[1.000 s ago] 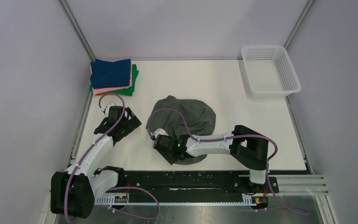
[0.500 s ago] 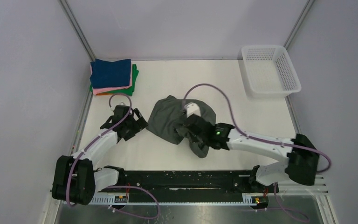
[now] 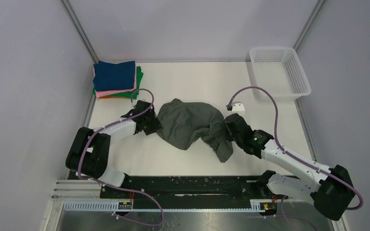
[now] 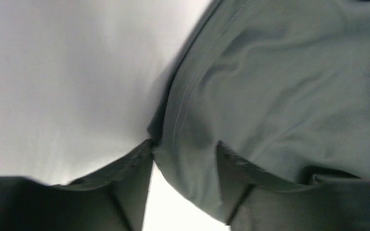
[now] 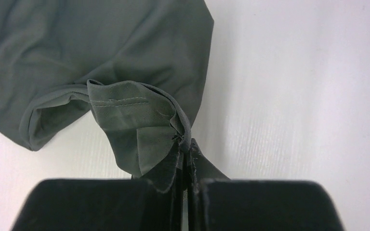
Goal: Fold and stack the t-shirts
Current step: Flatten out the tshirt
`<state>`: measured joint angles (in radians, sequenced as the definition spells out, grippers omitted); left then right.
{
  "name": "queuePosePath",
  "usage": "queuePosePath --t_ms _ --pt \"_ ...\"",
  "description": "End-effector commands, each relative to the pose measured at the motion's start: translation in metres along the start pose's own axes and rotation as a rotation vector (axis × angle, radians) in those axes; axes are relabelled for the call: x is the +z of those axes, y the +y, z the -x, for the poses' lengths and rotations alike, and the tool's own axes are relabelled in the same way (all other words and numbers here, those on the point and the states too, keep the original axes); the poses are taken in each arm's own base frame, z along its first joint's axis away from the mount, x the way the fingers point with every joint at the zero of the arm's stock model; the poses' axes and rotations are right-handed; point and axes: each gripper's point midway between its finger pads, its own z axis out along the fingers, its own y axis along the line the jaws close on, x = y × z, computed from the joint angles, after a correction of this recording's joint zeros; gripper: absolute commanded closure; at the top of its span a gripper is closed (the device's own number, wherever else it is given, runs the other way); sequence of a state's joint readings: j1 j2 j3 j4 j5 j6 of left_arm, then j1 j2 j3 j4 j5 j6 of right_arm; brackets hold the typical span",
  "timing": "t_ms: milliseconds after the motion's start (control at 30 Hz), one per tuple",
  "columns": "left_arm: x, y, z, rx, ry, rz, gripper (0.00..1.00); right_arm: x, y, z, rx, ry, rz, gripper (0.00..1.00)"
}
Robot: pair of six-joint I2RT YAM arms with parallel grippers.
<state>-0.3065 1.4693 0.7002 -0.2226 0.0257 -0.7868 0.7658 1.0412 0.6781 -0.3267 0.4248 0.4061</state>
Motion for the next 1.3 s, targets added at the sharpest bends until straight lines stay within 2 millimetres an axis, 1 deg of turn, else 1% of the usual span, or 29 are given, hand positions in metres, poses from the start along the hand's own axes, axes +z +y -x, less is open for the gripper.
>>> queuePosePath --t_ms 0,33,67,133,200,300,400,467,500,567,633,733,767,833,1000,1167,1267 --pt "0.017 -0.011 -0.016 0.037 0.057 0.009 0.66 0.001 -0.013 0.009 0.071 -0.033 -0.04 1.0" --pt "0.018 -0.013 -0.018 0.041 0.066 0.006 0.85 0.001 -0.014 0.011 0.081 -0.036 -0.042 1.0" --pt "0.018 -0.015 -0.019 0.042 0.074 0.0 0.99 0.001 -0.016 0.014 0.091 -0.041 -0.048 1.0" --pt "0.012 -0.021 -0.014 0.049 0.063 -0.021 1.0 -0.002 -0.021 0.024 0.115 -0.062 -0.062 1.0" --pt "-0.005 -0.03 -0.003 0.058 0.018 -0.053 1.0 -0.008 -0.024 0.041 0.126 -0.102 -0.065 1.0" --pt "-0.051 -0.049 0.02 0.069 -0.097 -0.139 1.0 -0.028 -0.027 0.073 0.129 -0.195 -0.06 1.0" --pt "-0.112 -0.072 0.045 0.08 -0.239 -0.265 1.0 -0.058 -0.033 0.106 0.133 -0.311 -0.048 1.0" --pt "-0.157 -0.086 0.059 0.101 -0.338 -0.359 1.0 -0.08 -0.032 0.127 0.125 -0.384 -0.009 1.0" --pt "-0.184 -0.092 0.071 0.101 -0.411 -0.395 1.0 -0.092 -0.03 0.137 0.117 -0.425 0.021 1.0" --pt "-0.233 -0.102 0.083 0.113 -0.515 -0.474 1.0 -0.117 -0.027 0.158 0.097 -0.508 0.077 1.0" --pt "-0.283 -0.107 0.093 0.114 -0.614 -0.541 1.0 -0.146 -0.03 0.178 0.079 -0.593 0.107 1.0" --pt "-0.343 -0.108 0.103 0.109 -0.728 -0.596 1.0 -0.189 -0.033 0.201 0.056 -0.696 0.153 1.0" --pt "-0.362 -0.107 0.104 0.112 -0.758 -0.614 1.0 -0.203 -0.033 0.206 0.046 -0.721 0.177 1.0" --pt "-0.392 -0.104 0.105 0.099 -0.804 -0.644 1.0 -0.235 -0.03 0.215 0.025 -0.77 0.247 1.0" --pt "-0.459 -0.099 0.098 0.085 -0.908 -0.768 1.0 -0.306 -0.03 0.227 0.006 -0.9 0.387 1.0" --pt "-0.511 -0.088 0.085 0.105 -0.983 -0.845 1.0 -0.366 -0.027 0.227 -0.045 -0.978 0.523 1.0" --pt "-0.533 -0.09 0.073 0.142 -0.994 -0.923 1.0 -0.395 -0.024 0.227 -0.074 -1.017 0.598 1.0"
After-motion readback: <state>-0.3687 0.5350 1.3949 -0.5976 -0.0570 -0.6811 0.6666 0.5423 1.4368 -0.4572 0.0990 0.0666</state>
